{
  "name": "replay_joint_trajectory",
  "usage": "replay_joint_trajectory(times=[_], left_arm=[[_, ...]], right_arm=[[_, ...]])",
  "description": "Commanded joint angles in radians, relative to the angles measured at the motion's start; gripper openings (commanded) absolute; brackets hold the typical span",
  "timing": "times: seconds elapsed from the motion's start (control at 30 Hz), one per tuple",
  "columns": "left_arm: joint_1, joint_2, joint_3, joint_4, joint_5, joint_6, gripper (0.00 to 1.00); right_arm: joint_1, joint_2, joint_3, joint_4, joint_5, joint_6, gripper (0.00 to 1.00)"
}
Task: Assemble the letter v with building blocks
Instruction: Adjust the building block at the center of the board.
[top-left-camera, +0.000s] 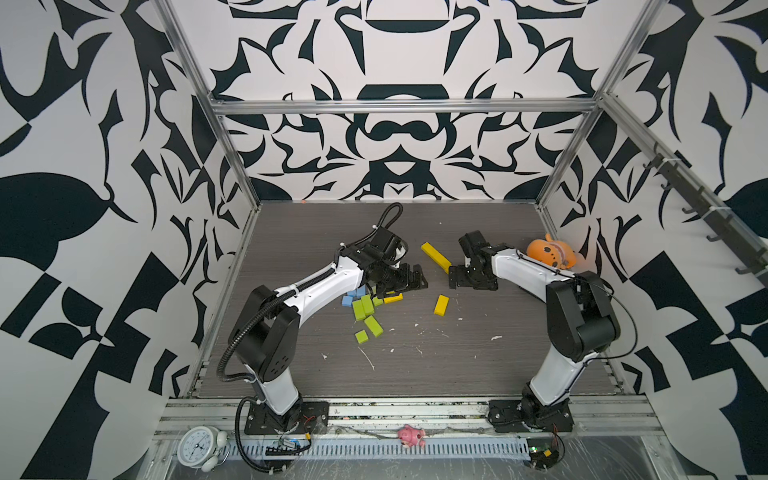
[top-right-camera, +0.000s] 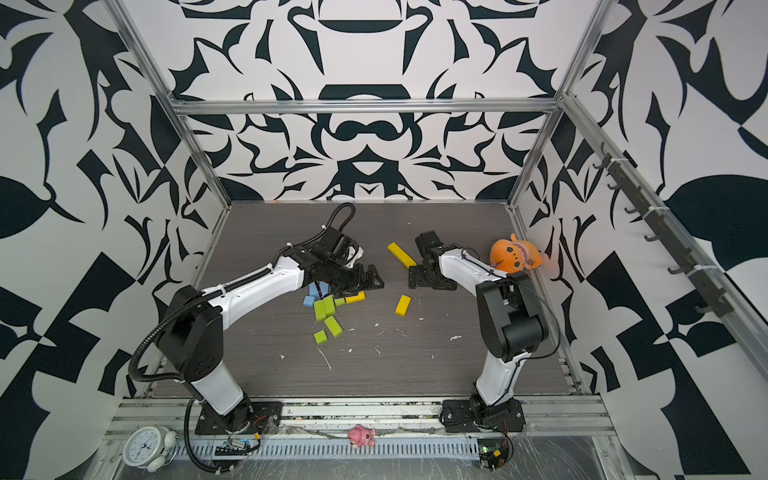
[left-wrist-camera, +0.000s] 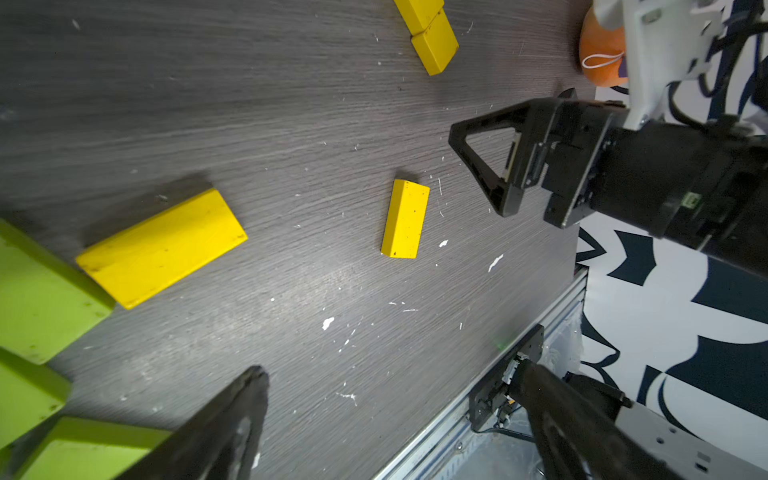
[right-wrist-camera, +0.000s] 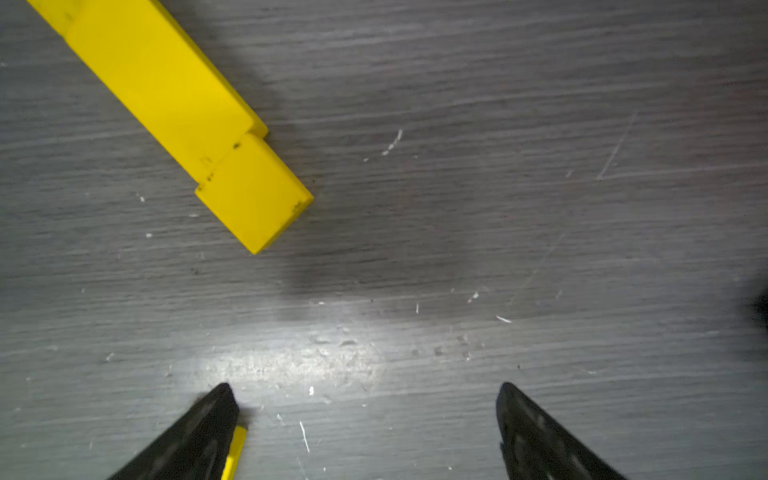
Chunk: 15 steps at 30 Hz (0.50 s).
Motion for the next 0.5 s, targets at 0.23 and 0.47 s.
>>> replay_joint_trajectory(times=[0.23, 0.47], left_arm=[[0.001, 0.004, 0.016, 0.028, 0.041, -0.026, 1.00], [0.001, -0.001, 0.014, 0.012, 0.032, -0.017, 0.99]], right_arm=[[0.036, 0.132, 0.132, -0.043, 0.142, -0.016, 0.99], [0.045, 0.192, 0.183, -0.063, 0.182, -0.030, 0.99]])
